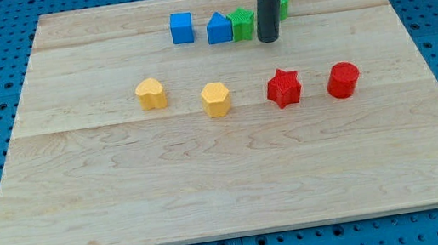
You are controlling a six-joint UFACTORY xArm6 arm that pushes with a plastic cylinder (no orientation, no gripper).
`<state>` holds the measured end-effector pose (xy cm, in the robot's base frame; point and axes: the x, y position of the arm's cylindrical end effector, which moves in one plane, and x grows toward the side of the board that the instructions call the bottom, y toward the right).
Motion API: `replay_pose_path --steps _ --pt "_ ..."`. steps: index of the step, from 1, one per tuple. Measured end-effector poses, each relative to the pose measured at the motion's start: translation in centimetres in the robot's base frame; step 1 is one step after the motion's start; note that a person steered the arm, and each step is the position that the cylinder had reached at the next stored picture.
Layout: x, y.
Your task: Nudge the red star down a bit
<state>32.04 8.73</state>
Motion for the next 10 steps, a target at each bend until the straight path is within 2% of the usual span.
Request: replay_pose_path --steps 8,10 --pt "-1.3 2.1" --pt "0.9 2.2"
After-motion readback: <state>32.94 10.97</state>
